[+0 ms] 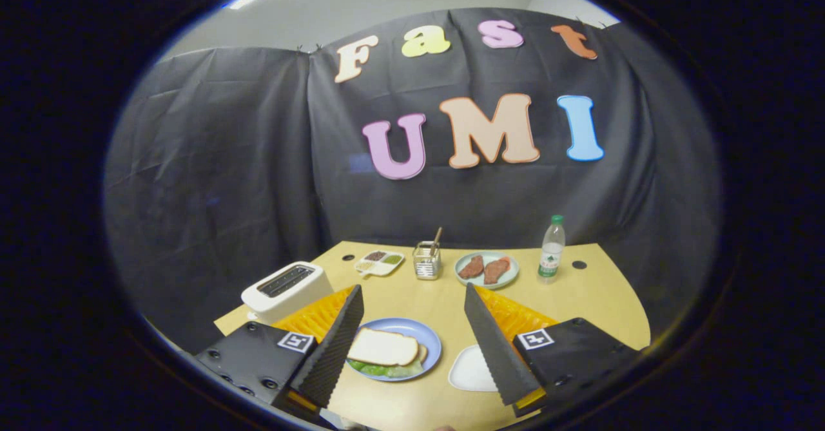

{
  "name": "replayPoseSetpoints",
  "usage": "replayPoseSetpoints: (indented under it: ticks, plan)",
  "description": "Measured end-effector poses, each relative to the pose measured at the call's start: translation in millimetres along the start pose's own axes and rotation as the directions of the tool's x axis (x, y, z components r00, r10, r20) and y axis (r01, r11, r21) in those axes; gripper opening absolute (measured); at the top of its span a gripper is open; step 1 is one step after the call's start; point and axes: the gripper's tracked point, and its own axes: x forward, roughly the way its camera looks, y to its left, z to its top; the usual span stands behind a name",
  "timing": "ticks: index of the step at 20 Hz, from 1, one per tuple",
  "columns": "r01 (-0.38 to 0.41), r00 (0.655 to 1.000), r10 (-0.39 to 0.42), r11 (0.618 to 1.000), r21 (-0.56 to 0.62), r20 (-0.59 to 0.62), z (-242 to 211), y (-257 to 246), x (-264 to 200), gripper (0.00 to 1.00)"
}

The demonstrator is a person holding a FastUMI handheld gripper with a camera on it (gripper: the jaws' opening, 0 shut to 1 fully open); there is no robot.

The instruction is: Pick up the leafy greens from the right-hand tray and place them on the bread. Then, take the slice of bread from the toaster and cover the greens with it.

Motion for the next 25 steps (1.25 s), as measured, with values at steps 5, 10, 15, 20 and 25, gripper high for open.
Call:
replayPoseSetpoints:
  ticks: [5, 10, 15, 20, 25]
  plan:
    - [0.127, 0.979, -0.125, 0.992, -0.005, 0.161, 30, -24, -37, 0.98]
    - [0.212, 0.950, -0.199, 0.977, -0.028, 0.241, 50, -45, -64, 0.98]
    - [0.250, 0.930, -0.228, 0.967, -0.043, 0.289, 67, -52, -79, 0.98]
    - [0.278, 0.912, -0.256, 0.960, -0.027, 0.320, 83, -57, -80, 0.98]
    - [0.289, 0.904, -0.264, 0.957, -0.027, 0.338, 95, -65, -78, 0.98]
